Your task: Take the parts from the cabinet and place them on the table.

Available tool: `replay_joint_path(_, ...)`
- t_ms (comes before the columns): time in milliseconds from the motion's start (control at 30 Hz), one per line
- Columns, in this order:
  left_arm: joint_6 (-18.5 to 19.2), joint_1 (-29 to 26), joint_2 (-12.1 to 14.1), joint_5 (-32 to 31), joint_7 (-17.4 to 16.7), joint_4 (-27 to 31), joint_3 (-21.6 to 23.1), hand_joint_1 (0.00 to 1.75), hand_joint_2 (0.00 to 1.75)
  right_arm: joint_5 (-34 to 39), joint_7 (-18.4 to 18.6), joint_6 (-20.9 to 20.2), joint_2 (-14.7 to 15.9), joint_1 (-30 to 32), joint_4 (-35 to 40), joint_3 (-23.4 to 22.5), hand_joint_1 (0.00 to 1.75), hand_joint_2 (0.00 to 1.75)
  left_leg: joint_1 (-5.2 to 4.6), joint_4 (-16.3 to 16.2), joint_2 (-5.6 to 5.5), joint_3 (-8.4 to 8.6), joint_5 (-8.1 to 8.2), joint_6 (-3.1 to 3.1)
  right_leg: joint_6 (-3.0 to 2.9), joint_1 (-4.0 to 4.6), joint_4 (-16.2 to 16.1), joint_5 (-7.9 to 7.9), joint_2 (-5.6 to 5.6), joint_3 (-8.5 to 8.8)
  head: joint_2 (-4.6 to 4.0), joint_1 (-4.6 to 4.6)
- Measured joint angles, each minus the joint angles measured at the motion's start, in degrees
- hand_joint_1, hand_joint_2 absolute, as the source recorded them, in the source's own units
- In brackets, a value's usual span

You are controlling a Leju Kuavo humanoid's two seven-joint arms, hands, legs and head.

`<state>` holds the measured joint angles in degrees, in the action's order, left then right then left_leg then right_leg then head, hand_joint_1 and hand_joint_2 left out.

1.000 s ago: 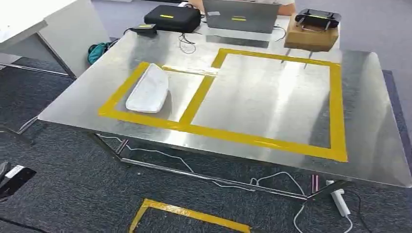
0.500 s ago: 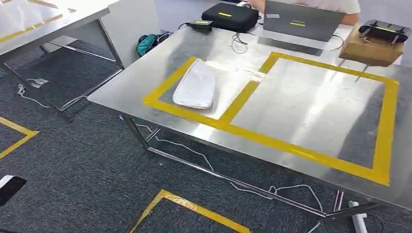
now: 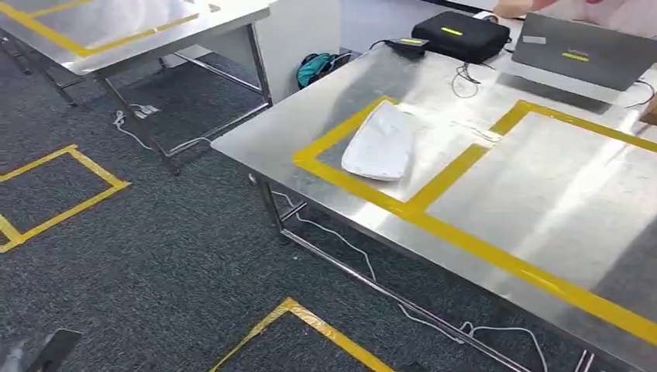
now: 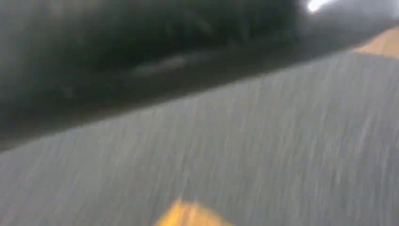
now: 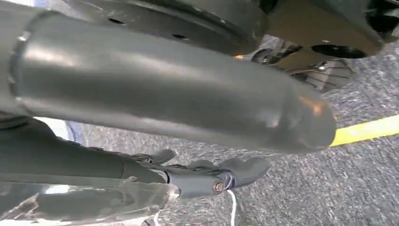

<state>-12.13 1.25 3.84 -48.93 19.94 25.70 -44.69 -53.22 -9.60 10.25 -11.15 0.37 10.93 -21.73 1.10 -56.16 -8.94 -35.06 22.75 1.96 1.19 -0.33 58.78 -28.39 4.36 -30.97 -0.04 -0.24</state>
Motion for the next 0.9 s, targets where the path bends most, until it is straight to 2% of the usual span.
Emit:
replay_joint_path(33, 2.6, -0.2, -0.5, 1.6, -1.5, -1.7, -1.5, 0.00, 0.00, -0.3, 0.0, 0.0, -0.2, 0.1, 0.0, 0.0, 0.00, 0.00, 0.01, -0.2, -0.04, -0.14, 0.04, 0.20, -0.60, -0.45, -0.6, 0.41, -0.89, 0.19, 0.00, -0.04)
replay_joint_path(67, 4.1, -0.4, -1.4, 3.1, -3.6, -3.3, -3.2, 0.00, 0.00, -0.6, 0.0, 0.0, -0.2, 0.2, 0.0, 0.0, 0.00, 0.00, -0.48, -1.2, 3.91, -0.48, 0.93, 0.33, -0.91, -0.39, -0.8, 0.59, -1.60, 0.37, -0.02, -0.29)
replay_joint_path(100, 4.5, -0.2, -2.3, 4.4, -6.4, -4.5, -5.3, 0.00, 0.00, -0.7, 0.1, 0.0, -0.3, 0.4, -0.1, 0.0, 0.00, 0.00, -0.60, -4.3, 6.62, -2.02, 3.05, 0.55, -1.21, -0.23, -0.9, 0.59, -2.39, 0.47, -0.02, -0.74)
replay_joint_path(133, 4.2, 0.1, -2.9, 5.3, -10.1, -5.6, -6.5, 0.00, 0.00, -0.9, 0.3, 0.0, -0.3, 0.6, -0.2, 0.0, 0.00, 0.00, -0.56, -8.8, 7.69, -4.31, 5.42, 0.68, -1.31, -0.12, -0.9, 0.52, -3.39, 0.46, -0.02, -0.72)
replay_joint_path(167, 3.9, 0.3, -3.8, 5.8, -12.6, -6.5, -7.8, 0.00, 0.00, -1.1, 0.5, 0.0, -0.3, 0.9, -0.2, 0.0, 0.00, 0.00, -0.53, -13.6, 8.13, -6.63, 7.44, 0.75, -1.48, -0.03, -0.9, 0.40, -4.53, 0.46, 0.00, -0.74)
replay_joint_path(200, 3.8, 0.2, -4.6, 5.9, -14.0, -7.4, -9.0, 0.00, 0.00, -1.2, 0.6, 0.0, -0.3, 1.0, -0.3, 0.0, 0.00, 0.00, -0.45, -17.7, 8.30, -8.60, 8.74, 0.82, -1.54, 0.01, -0.9, 0.31, -5.66, 0.45, -0.02, -0.72)
replay_joint_path(233, 3.7, -0.1, -5.0, 6.1, -14.4, -8.2, -10.0, 0.00, 0.00, -1.3, 0.7, 0.0, -0.3, 1.1, -0.3, 0.0, 0.00, 0.00, -0.37, -18.5, 8.32, -8.97, 8.44, 0.87, -1.49, 0.01, -0.9, 0.22, -6.55, 0.47, -0.02, -0.70)
replay_joint_path(267, 3.5, -0.1, -5.5, 6.1, -14.7, -8.7, -10.8, 0.00, 0.00, -1.3, 0.7, 0.0, -0.3, 1.0, -0.3, 0.0, 0.00, 0.00, -0.33, -16.7, 8.38, -7.91, 6.88, 0.88, -1.40, 0.01, -0.9, 0.12, -7.43, 0.54, -0.02, -0.74)
replay_joint_path(300, 3.3, -0.1, -5.8, 6.0, -15.4, -9.1, -11.3, 0.00, 0.00, -1.4, 0.8, 0.0, -0.3, 1.0, -0.3, 0.0, 0.00, 0.00, -0.32, -12.9, 8.64, -5.78, 4.75, 0.85, -1.22, -0.02, -0.9, -0.02, -8.25, 0.69, 0.00, -0.72)
replay_joint_path(333, 2.9, 0.0, -6.0, 5.5, -16.7, -9.4, -11.8, 0.00, 0.00, -1.4, 0.9, 0.0, -0.3, 0.9, -0.3, 0.0, 0.00, 0.00, -0.33, -8.0, 9.81, -2.87, 2.66, 0.79, -0.96, -0.05, -0.9, -0.21, -9.00, 0.95, 0.00, -0.74)
replay_joint_path(367, 2.3, 0.2, -6.3, 4.7, -18.4, -9.7, -12.1, 0.00, 0.00, -1.3, 0.9, 0.0, -0.3, 0.9, -0.3, 0.0, 0.00, 0.00, -0.39, -3.6, 12.63, -0.09, 1.38, 0.71, -0.61, 0.06, -0.9, -0.44, -9.60, 1.32, -0.02, -0.77)
replay_joint_path(400, 1.5, 0.6, -6.8, 3.9, -20.0, -9.9, -12.1, 0.00, 0.00, -1.2, 0.9, 0.0, -0.3, 1.0, -0.4, 0.0, 0.00, 0.00, -0.73, -0.6, 14.75, 1.43, 1.78, 0.78, -0.04, 0.73, -0.4, -1.14, -10.34, 0.71, -0.02, -0.88)
replay_joint_path(433, 0.7, 0.8, -7.2, 3.4, -21.1, -10.1, -12.1, 0.00, 0.00, -0.9, 1.0, 0.1, -0.3, 1.0, -0.4, 0.0, 0.00, 0.00, -0.67, -1.1, 13.31, 1.23, 1.78, -0.06, 0.17, 0.70, -0.7, -1.26, -10.86, 1.02, 0.00, -0.46)
replay_joint_path(533, -1.0, 0.3, -8.3, 2.2, -22.5, -10.8, -12.2, 0.00, 0.00, -0.5, 1.1, 0.2, -0.4, 0.7, -0.4, 0.0, 0.00, 0.00, -0.82, -0.8, 11.29, 1.18, 1.82, -1.04, 1.01, 0.49, -1.2, -1.52, -12.71, 2.63, 0.00, -0.35)
replay_joint_path(567, -1.2, 0.1, -8.9, 1.4, -22.6, -11.0, -12.2, 0.00, 0.00, -0.5, 1.2, 0.3, -0.5, 0.7, -0.4, 0.0, 0.00, 0.00, -0.55, -0.6, 10.72, 1.29, 1.66, -1.35, 1.55, 0.21, -0.5, -2.22, -9.53, 2.23, -0.02, -0.20)
replay_joint_path(600, -1.4, 0.1, -9.1, 0.5, -22.6, -11.0, -12.1, 0.00, 0.00, -0.6, 1.2, 0.3, -0.5, 0.7, -0.4, 0.0, 0.00, 0.00, -0.50, -0.6, 10.16, 1.30, 1.58, -1.79, 1.56, 0.12, 2.2, -4.22, -6.52, 1.08, 0.00, 0.02)
replay_joint_path(633, -1.4, 0.4, -9.3, -0.6, -22.2, -11.0, -11.9, 0.00, 0.00, -0.6, 1.2, 0.3, -0.5, 0.8, -0.5, 0.0, 0.00, 0.00, -0.52, -0.6, 9.47, 1.20, 1.58, -2.07, 1.60, 0.15, 6.9, -6.66, -5.19, -1.09, 0.00, 0.22)
replay_joint_path(667, -1.4, 0.6, -9.4, -1.3, -21.8, -11.1, -11.7, 0.00, 0.00, -0.6, 1.3, 0.4, -0.5, 0.9, -0.5, 0.0, 0.00, 0.00, -0.60, -0.6, 8.45, 1.13, 1.58, -2.15, 1.57, 0.17, 12.1, -8.91, -4.66, -3.66, 0.00, 0.28)
replay_joint_path(700, -1.5, 0.7, -9.5, -1.8, -21.6, -11.1, -11.6, 0.00, 0.00, -0.6, 1.3, 0.4, -0.5, 0.9, -0.5, 0.0, 0.00, 0.00, -0.70, -0.7, 7.63, 1.13, 1.62, -2.22, 1.47, 0.19, 16.0, -10.19, -4.51, -5.78, -0.02, 0.24)
replay_joint_path(733, -1.5, 0.6, -9.5, -2.0, -21.4, -11.1, -11.4, 0.00, 0.00, -0.6, 1.3, 0.5, -0.5, 1.0, -0.6, 0.0, 0.00, 0.00, -0.74, -0.7, 6.77, 1.16, 1.61, -2.23, 1.37, 0.21, 17.7, -10.16, -4.47, -6.99, -0.02, 0.24)
replay_joint_path(767, -1.5, 0.6, -9.5, -2.2, -21.4, -11.1, -11.2, 0.00, 0.00, -0.6, 1.3, 0.6, -0.5, 0.9, -0.6, 0.0, 0.00, 0.00, -0.75, -0.7, 5.80, 1.24, 1.60, -2.23, 1.20, 0.22, 16.4, -8.44, -4.43, -6.83, -0.02, 0.24)
replay_joint_path(800, -1.5, 0.6, -9.6, -2.3, -21.4, -11.2, -11.1, 0.00, 0.00, -0.6, 1.3, 0.7, -0.5, 0.9, -0.6, 0.0, 0.00, 0.00, -0.73, -0.7, 4.86, 1.35, 1.58, -2.20, 1.04, 0.20, 12.6, -5.70, -4.27, -5.35, 0.00, 0.24)
replay_joint_path(833, -1.6, 0.5, -9.6, -2.8, -21.2, -11.2, -10.9, 0.00, 0.00, -0.6, 1.3, 0.8, -0.5, 0.9, -0.6, 0.0, 0.00, 0.00, -0.66, -0.7, 3.96, 1.47, 1.55, -2.13, 0.92, 0.13, 7.5, -2.81, -3.59, -3.07, -0.02, 0.26)
replay_joint_path(867, -1.7, 0.5, -9.7, -3.4, -20.9, -11.3, -10.6, 0.00, 0.00, -0.6, 1.3, 0.8, -0.5, 0.9, -0.6, 0.0, 0.00, 0.00, -0.53, -0.7, 3.11, 1.56, 1.54, -1.95, 0.83, -0.06, 2.3, -0.29, -1.56, -0.63, -0.02, 0.26)
replay_joint_path(900, -1.7, 0.6, -9.6, -4.2, -20.6, -11.3, -10.3, 0.00, 0.00, -0.6, 1.2, 0.8, -0.5, 0.9, -0.6, 0.0, 0.00, 0.00, -0.80, -0.9, 2.45, 1.38, 1.47, -1.59, 0.94, -0.27, 0.1, -0.74, 1.29, 0.14, -0.02, 0.26)
